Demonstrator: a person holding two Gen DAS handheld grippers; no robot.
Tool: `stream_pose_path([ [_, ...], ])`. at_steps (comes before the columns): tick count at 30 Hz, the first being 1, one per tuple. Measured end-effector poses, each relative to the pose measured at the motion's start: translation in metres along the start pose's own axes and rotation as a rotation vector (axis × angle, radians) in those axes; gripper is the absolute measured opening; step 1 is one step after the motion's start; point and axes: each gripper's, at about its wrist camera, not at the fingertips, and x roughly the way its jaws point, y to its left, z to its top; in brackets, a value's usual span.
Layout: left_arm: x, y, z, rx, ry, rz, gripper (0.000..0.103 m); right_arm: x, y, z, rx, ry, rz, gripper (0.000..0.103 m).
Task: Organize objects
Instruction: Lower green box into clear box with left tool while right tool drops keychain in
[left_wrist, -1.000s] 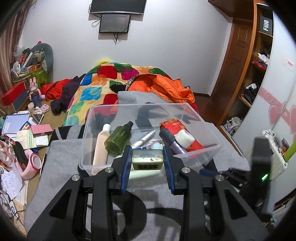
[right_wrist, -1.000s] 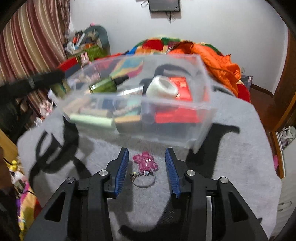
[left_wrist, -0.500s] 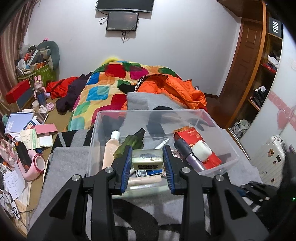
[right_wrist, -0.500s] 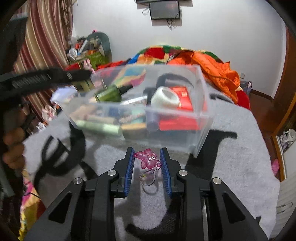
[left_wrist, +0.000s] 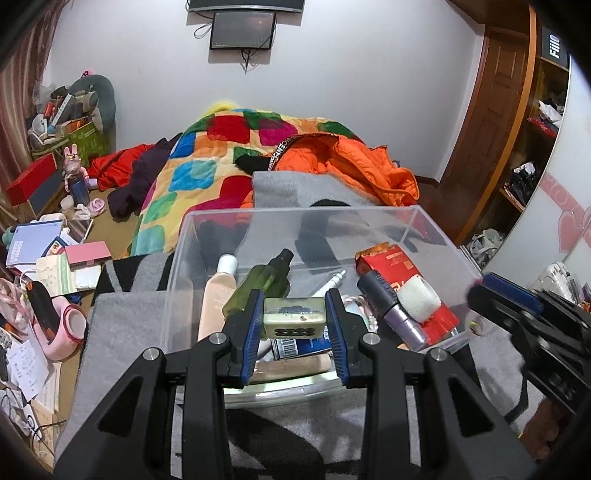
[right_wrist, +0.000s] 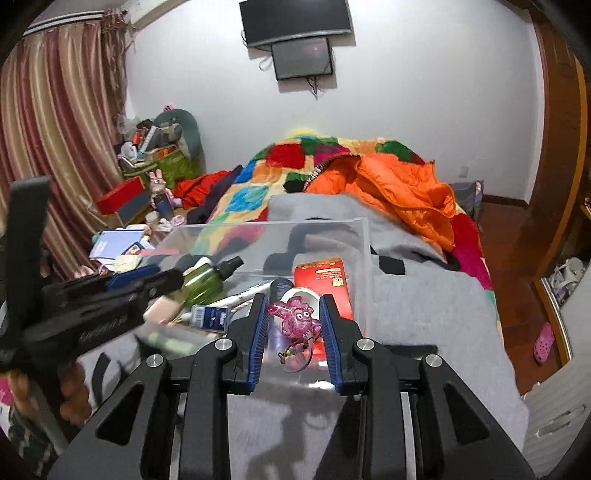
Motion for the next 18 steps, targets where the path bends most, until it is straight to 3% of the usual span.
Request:
stream_pose_path([
  [18,0.019,0.004,-0.009,-0.024,0.049,-0.048,0.033,0.049,0.022,-0.003,-0.049,0.115,0.048,0.027],
])
